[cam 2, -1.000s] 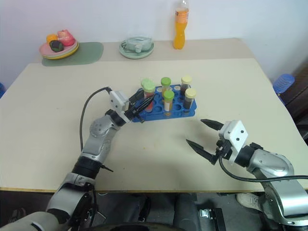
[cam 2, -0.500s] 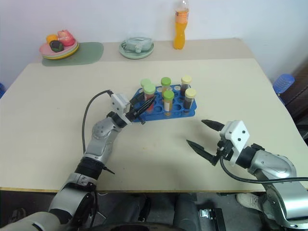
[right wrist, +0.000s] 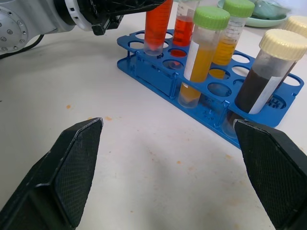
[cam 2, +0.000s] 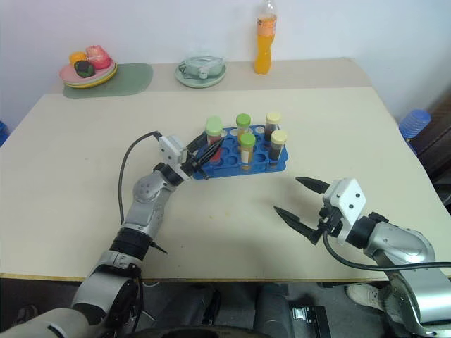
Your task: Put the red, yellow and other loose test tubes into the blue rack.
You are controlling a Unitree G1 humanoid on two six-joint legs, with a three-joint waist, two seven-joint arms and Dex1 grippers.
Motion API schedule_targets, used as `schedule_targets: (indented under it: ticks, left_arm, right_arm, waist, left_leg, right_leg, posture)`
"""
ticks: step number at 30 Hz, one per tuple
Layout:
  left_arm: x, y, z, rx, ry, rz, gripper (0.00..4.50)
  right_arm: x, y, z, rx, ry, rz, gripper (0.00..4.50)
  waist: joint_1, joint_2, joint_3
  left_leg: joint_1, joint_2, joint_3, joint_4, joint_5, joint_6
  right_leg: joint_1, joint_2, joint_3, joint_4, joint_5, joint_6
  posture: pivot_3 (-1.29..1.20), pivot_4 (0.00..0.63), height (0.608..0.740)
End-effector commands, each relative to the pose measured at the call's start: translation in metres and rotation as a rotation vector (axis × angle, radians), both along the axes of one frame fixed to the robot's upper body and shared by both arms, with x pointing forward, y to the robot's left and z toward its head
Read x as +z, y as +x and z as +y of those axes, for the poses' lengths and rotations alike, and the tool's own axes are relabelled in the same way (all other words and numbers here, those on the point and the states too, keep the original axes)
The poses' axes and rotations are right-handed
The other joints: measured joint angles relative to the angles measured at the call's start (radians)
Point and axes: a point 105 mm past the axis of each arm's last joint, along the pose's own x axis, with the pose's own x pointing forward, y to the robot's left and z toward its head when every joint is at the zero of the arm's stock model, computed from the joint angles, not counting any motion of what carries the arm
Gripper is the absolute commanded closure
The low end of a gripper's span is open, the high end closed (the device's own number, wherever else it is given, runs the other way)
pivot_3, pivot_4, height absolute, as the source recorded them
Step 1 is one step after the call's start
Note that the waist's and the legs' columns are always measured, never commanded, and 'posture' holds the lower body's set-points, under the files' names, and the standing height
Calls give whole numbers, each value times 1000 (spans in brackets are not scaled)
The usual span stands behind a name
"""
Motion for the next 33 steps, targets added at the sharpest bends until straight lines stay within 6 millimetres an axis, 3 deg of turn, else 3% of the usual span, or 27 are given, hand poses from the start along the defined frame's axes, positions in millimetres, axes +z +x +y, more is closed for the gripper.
schedule_targets:
  ticks: [1, 19, 27, 33]
  left_arm:
    - [-4, -7, -8, -62, 0, 14, 3763]
    - [-3, -6, -8, -63, -39, 48, 3763]
    - [-3, -8, -7, -66, -42, 55, 52]
    - [1, -15, -3, -84, -48, 63, 52]
  right_arm:
    - [12, -3, 5, 15, -4, -57, 0]
    - [10, -4, 4, 8, 4, -55, 0]
    - [9, -4, 4, 11, 4, -51, 0]
    - [7, -4, 4, 15, 5, -46, 0]
  waist:
    - [0, 0, 0]
    - [0, 0, 0]
    - [-1, -1, 1]
    - [0, -1, 1]
  left_leg:
    - [0, 0, 0, 0, 0, 0]
    - [-1, 0, 0, 0, 0, 1]
    - [-1, 0, 0, 0, 0, 1]
    - [-1, 0, 0, 0, -1, 1]
  right_leg:
    - [0, 0, 0, 0, 0, 0]
    - [0, 0, 0, -1, 0, 0]
    - [0, 0, 0, -1, 0, 0]
    - [0, 0, 0, -1, 0, 0]
  posture:
    - [0, 150, 740]
    - [0, 150, 740]
    - [0, 150, 740]
    - [0, 150, 740]
